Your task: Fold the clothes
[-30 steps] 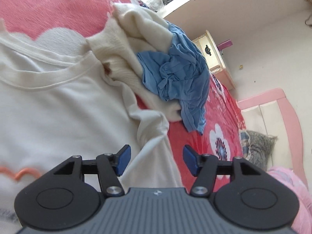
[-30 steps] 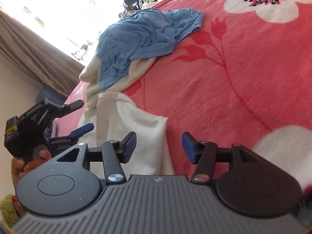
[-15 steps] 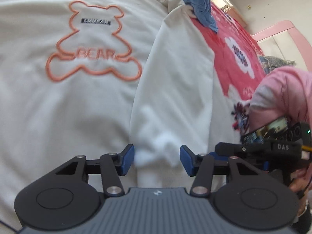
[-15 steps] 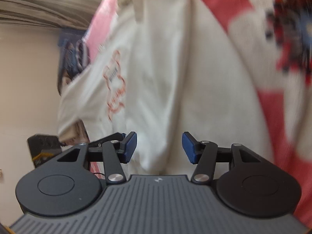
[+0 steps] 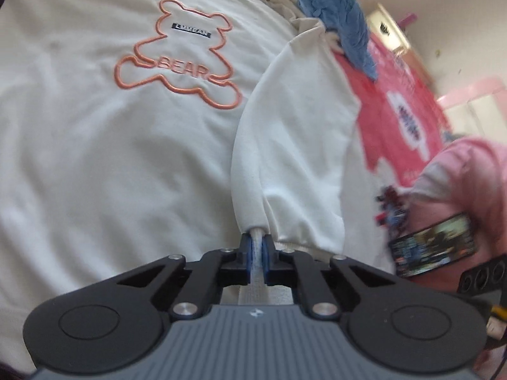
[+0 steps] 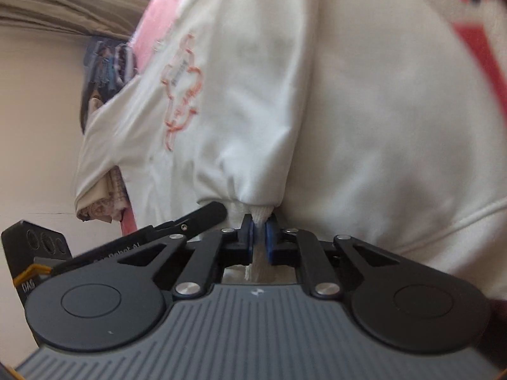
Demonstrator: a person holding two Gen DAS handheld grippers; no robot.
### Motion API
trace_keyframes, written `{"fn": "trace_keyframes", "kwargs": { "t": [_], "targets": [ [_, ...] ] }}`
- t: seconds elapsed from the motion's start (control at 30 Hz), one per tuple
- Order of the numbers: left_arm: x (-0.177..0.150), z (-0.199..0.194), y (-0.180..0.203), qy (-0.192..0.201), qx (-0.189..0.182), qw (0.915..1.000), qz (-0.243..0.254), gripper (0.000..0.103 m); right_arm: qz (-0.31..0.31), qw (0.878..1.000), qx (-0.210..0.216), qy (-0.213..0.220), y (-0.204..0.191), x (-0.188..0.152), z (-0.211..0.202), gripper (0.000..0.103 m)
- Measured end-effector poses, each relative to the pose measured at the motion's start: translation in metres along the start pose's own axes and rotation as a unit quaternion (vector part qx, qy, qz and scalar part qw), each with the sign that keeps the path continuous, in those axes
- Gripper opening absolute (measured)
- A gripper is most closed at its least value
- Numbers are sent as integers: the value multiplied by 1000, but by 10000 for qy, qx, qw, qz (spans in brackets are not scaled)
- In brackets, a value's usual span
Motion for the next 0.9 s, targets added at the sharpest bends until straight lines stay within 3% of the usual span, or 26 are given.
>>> {"fn": "trace_keyframes", "kwargs": {
  "t": [0.1, 0.2, 0.3, 0.43, 0.63, 0.9],
  "targets": [
    [-12, 7, 13, -111, -241, 9996, -34, 7, -372, 9990, -209, 123, -3, -6, -33, 6],
    [-25, 35, 25, -478, -137, 9987, 87, 7, -621, 9955, -713, -6, 8, -13, -47, 6],
    [-34, 58, 33, -698, -102, 9973, 197, 7, -570, 9923, -1088, -172, 28, -16, -48, 6],
    [-39, 66, 48, -733, -152, 9965, 384, 7, -595, 9902, -1263, -88, 39, -15, -58, 6],
    [-38, 84, 65, -975, 306, 9921, 734, 7, -803, 9819, -1705, -210, 46, -9, -60, 6],
    [-44, 94, 68, -1068, 423, 9885, 982, 7, -1044, 9699, -2166, -377, 49, -14, -53, 6]
  ]
}}
Point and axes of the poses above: each gripper's, at about its wrist camera, not at the fingertips, and z roughly the way its jaws point, y to its right, x to its top, the point moved 3 cm from there along z, roughly the way its jaws point, and after that the axes turned 14 degrees about -y, right-handed, at the moved point
